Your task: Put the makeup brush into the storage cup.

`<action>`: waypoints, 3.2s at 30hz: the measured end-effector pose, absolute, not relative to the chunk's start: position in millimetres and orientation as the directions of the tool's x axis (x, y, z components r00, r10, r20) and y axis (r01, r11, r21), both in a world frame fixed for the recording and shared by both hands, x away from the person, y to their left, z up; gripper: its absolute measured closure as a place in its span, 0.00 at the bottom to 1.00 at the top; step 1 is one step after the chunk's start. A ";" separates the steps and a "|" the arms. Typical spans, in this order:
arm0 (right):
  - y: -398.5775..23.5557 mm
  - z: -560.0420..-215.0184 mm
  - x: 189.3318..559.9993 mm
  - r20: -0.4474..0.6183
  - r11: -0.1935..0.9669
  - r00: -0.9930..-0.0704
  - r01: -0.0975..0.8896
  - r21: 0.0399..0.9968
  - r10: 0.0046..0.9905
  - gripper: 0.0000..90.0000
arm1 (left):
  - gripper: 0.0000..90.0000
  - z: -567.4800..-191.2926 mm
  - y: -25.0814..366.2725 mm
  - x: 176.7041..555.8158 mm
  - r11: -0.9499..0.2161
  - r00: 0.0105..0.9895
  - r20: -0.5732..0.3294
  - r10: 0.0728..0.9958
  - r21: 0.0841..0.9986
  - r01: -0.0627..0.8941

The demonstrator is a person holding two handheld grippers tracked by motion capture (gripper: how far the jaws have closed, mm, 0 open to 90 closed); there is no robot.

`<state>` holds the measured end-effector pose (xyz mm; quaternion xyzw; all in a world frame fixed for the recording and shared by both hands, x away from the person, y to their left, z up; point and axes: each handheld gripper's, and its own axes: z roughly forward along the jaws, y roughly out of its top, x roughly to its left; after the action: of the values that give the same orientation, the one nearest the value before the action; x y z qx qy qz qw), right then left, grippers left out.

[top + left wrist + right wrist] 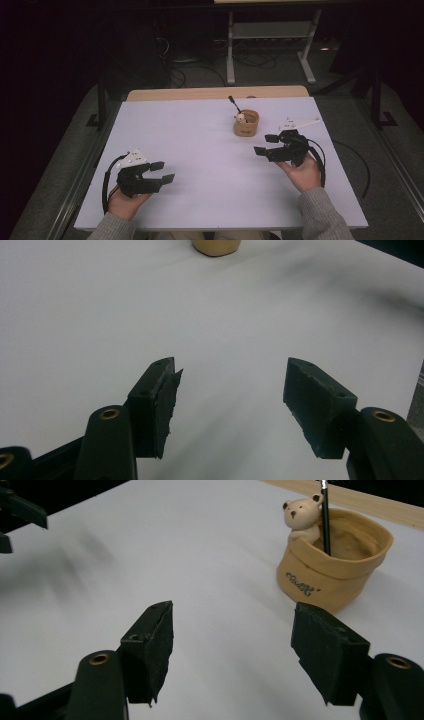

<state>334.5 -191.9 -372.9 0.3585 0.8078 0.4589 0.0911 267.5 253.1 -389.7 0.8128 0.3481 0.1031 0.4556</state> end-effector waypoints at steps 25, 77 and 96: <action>-206.4 -402.8 293.1 0.209 0.283 -0.707 0.510 0.812 0.675 0.31 | 0.37 -389.5 249.3 265.5 -0.369 0.745 -0.119 0.656 0.810 0.455; -224.0 -417.4 259.3 0.195 0.259 -0.681 0.504 0.824 0.706 0.23 | 0.26 -401.3 244.7 268.1 -0.437 0.777 -0.092 0.623 0.782 0.443; -223.5 -414.9 257.7 0.188 0.259 -0.691 0.488 0.833 0.698 0.24 | 0.27 -402.7 246.8 268.4 -0.428 0.780 -0.108 0.616 0.785 0.447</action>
<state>257.7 -223.5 -414.9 0.3773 0.7859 0.4775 0.1098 268.4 246.8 -402.7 0.8394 0.3166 0.0979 0.4307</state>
